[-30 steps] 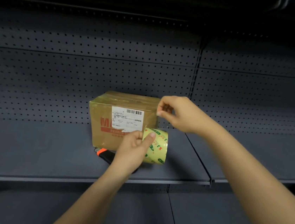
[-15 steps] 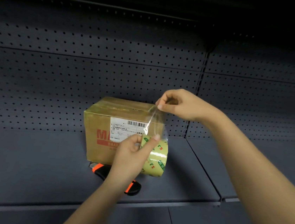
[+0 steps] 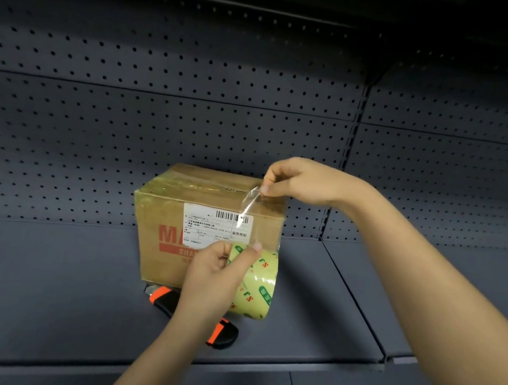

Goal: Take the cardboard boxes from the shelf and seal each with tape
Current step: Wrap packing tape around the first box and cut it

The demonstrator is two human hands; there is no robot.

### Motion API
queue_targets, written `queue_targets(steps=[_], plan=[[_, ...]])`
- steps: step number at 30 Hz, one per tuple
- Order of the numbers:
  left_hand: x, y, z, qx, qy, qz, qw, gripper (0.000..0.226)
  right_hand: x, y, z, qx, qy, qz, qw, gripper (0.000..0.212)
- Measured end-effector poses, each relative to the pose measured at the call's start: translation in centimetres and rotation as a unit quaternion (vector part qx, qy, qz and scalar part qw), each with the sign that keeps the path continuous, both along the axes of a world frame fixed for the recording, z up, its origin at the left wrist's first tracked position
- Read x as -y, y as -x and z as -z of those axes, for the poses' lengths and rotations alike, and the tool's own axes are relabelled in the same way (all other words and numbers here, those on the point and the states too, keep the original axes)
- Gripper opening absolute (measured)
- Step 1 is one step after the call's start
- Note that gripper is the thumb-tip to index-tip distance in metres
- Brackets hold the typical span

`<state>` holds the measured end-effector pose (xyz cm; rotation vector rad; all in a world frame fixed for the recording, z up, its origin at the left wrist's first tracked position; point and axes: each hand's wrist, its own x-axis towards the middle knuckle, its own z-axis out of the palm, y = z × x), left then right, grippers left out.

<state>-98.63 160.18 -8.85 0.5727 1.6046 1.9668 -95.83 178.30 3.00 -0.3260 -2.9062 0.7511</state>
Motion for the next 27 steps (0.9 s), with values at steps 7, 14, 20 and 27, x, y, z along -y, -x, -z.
queue_targets(steps=[7,14,20,27], plan=[[-0.3,0.1,0.2,0.012,0.002,-0.002,1.000,0.035,-0.2,0.3,0.0,0.009,-0.012,0.002,1.000,0.015],[-0.3,0.3,0.3,0.005,0.000,0.002,1.000,0.038,-0.2,-0.1,1.2,-0.021,-0.006,0.013,1.000,0.015],[-0.3,0.3,0.5,-0.006,-0.004,-0.001,1.000,0.035,-0.3,-0.1,3.3,-0.089,-0.011,0.035,0.995,0.010],[-0.4,0.4,0.6,-0.004,0.004,-0.007,1.000,0.033,0.4,-0.2,5.1,-0.194,0.093,0.069,0.974,0.018]])
